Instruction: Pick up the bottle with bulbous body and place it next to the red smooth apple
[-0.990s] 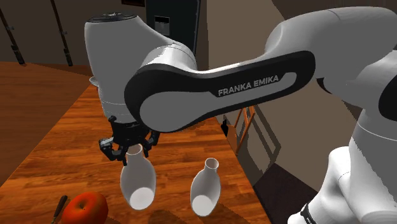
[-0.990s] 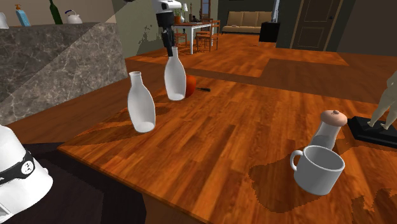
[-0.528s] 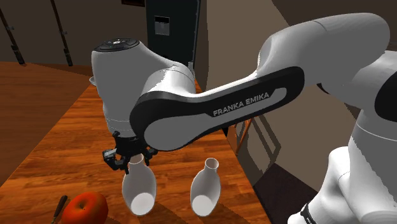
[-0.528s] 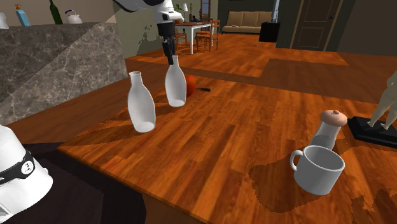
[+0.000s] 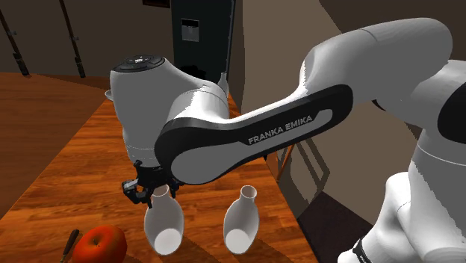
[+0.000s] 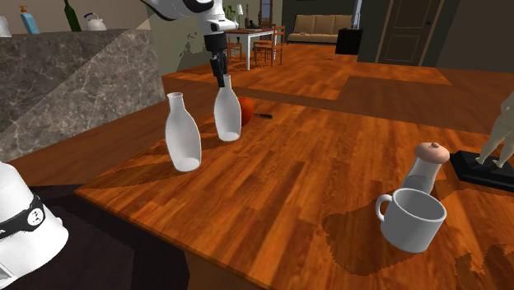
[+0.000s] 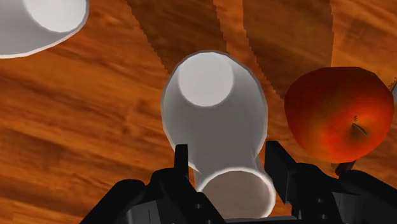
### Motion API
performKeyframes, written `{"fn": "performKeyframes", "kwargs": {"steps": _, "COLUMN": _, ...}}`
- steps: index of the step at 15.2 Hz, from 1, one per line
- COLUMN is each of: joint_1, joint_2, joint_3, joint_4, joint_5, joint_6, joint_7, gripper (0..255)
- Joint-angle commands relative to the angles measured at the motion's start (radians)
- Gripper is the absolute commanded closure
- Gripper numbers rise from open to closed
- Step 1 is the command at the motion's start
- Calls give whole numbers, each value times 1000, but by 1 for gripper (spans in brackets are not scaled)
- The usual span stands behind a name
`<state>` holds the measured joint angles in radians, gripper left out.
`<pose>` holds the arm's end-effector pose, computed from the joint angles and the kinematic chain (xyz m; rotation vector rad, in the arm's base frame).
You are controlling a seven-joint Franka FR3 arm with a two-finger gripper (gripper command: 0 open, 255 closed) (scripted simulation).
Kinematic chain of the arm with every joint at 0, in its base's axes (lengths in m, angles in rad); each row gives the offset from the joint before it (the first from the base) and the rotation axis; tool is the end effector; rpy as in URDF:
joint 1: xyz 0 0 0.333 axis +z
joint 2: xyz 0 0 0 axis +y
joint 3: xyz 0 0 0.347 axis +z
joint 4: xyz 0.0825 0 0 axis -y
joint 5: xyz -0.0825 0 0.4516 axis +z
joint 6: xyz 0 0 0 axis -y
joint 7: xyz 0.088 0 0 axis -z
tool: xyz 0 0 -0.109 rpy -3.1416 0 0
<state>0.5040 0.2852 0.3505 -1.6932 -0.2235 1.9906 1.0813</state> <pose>0.4932 0.5145 0.4429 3.0926 -0.2374 0.1674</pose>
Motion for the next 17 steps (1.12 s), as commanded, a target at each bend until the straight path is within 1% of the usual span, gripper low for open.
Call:
{"fn": "performKeyframes", "kwargs": {"steps": 1, "joint_1": 0, "joint_2": 0, "joint_3": 0, "joint_4": 0, "joint_5": 0, "joint_6": 0, "joint_7": 0, "gripper": 255}}
{"fn": "performKeyframes", "kwargs": {"steps": 2, "joint_1": 0, "joint_2": 0, "joint_3": 0, "joint_4": 0, "joint_5": 0, "joint_6": 0, "joint_7": 0, "gripper": 0}}
{"fn": "performKeyframes", "kwargs": {"steps": 7, "joint_1": 0, "joint_2": 0, "joint_3": 0, "joint_4": 0, "joint_5": 0, "joint_6": 0, "joint_7": 0, "gripper": 0}}
{"fn": "performKeyframes", "kwargs": {"steps": 11, "joint_1": 6, "joint_2": -28, "joint_3": 9, "joint_4": 89, "joint_5": 17, "joint_6": -115, "joint_7": -12, "gripper": 0}}
{"fn": "performKeyframes", "kwargs": {"steps": 17, "joint_1": 6, "joint_2": -28, "joint_3": 9, "joint_4": 89, "joint_5": 17, "joint_6": -115, "joint_7": -12, "gripper": 0}}
